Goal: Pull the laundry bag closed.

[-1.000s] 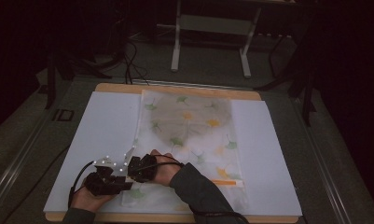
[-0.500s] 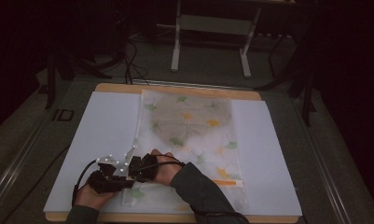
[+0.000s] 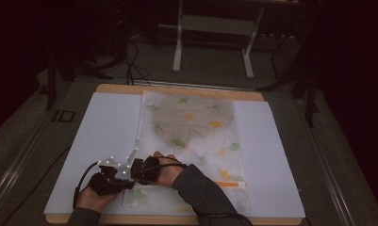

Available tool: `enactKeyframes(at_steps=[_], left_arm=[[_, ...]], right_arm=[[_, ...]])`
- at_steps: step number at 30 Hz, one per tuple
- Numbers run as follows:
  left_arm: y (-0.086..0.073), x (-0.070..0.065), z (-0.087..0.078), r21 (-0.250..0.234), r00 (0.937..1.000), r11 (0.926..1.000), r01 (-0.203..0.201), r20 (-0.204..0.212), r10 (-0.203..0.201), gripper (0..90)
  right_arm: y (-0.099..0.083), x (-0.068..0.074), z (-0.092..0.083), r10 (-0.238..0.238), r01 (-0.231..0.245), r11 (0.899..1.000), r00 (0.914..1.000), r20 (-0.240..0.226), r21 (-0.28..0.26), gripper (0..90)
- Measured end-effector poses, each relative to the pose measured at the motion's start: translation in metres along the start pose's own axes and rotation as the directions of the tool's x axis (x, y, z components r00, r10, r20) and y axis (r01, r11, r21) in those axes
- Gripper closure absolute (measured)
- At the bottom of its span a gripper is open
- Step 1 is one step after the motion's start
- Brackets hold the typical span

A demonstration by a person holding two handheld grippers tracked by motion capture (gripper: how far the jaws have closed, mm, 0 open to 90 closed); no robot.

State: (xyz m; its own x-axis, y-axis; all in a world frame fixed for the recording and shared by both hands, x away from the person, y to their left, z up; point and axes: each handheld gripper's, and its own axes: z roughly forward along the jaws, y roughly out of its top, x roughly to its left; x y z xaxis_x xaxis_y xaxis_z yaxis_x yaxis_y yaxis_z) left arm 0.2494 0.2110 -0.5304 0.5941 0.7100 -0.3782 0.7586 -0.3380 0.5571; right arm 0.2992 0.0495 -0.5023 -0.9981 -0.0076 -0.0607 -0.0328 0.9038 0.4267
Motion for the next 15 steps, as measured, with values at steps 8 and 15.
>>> enactKeyframes(at_steps=[8,15], left_arm=[[-0.0002,-0.0016,-0.0003,0.000,0.9999,1.0000,-0.009,-0.006,0.009,87.0],[-0.0009,-0.0011,-0.0004,-0.005,1.0000,1.0000,-0.005,0.001,0.005,87.4]], right_arm=[[0.0008,-0.0004,0.0020,-0.002,0.002,1.000,1.0000,-0.006,0.003,84.2],[-0.0013,-0.0011,0.0027,0.007,-0.007,1.000,0.9999,-0.012,0.003,84.6]])
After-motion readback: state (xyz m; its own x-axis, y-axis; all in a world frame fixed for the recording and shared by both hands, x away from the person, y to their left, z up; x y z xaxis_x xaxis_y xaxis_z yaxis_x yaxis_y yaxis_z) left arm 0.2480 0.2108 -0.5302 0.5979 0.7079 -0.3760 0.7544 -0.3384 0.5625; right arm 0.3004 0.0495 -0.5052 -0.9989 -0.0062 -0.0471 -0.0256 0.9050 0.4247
